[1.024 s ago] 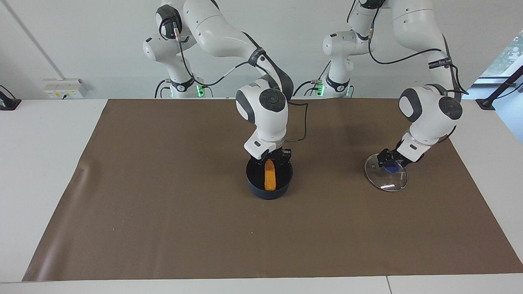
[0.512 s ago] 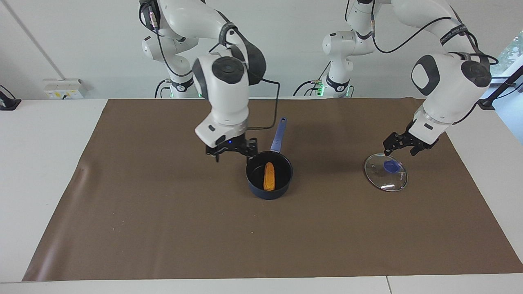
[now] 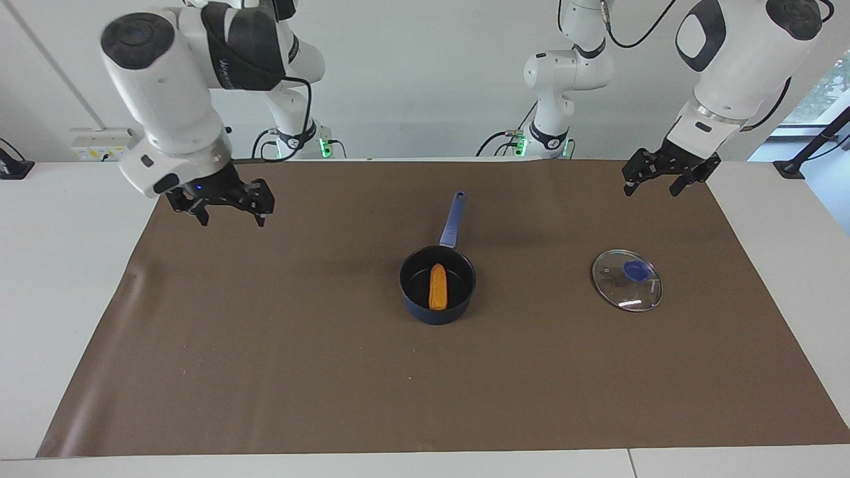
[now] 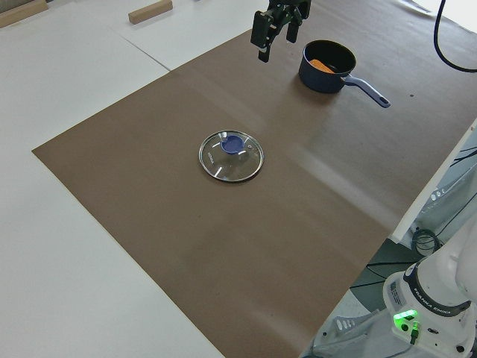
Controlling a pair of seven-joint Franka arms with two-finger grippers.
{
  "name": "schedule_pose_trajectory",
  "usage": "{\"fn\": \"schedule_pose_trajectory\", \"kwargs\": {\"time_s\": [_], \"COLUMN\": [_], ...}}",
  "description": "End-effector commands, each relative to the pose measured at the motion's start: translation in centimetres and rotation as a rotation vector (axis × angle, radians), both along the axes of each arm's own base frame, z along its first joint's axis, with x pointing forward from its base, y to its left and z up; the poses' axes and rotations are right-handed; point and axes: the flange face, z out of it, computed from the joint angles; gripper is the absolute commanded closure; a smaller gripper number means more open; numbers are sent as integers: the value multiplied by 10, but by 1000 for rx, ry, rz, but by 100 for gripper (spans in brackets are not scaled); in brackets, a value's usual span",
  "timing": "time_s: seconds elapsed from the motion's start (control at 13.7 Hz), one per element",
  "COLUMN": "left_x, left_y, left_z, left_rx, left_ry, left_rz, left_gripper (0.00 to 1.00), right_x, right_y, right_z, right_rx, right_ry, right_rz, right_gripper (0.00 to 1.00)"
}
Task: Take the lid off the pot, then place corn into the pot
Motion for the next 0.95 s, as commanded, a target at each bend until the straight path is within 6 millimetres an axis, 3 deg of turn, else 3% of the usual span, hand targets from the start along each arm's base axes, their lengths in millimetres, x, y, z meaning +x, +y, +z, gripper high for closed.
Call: {"fn": "schedule_pose_trajectory", "kwargs": {"time_s": [0.0,0.07,0.15,0.29,0.44,0.73,0.88], "left_x": [-10,-7,-2,1,-5,-7,-8], "left_y": [-4,-9,-11,-13,-14,-15,-14], "left_z": [-19,-17,-2,12,12,10,11], "left_rx": [5,3,4,48,53,52,51], "left_ry": [27,19,4,28,67,74,73], "left_rz": [24,32,31,16,12,11,12], "left_gripper": [0,0,0,0,0,0,0], "right_x": [-19,-33,-44,-56,-76,-77,-73], "right_y": [-47,-53,-57,-61,-70,-95,-95], "right_z": [-6,-11,-18,-32,-42,-46,-43], "right_rx": [25,34,35,42,52,70,60], "right_ry": [68,88,109,108,114,106,70], "right_rz": [51,61,53,57,51,65,64], "right_gripper": [0,0,0,0,0,0,0]}}
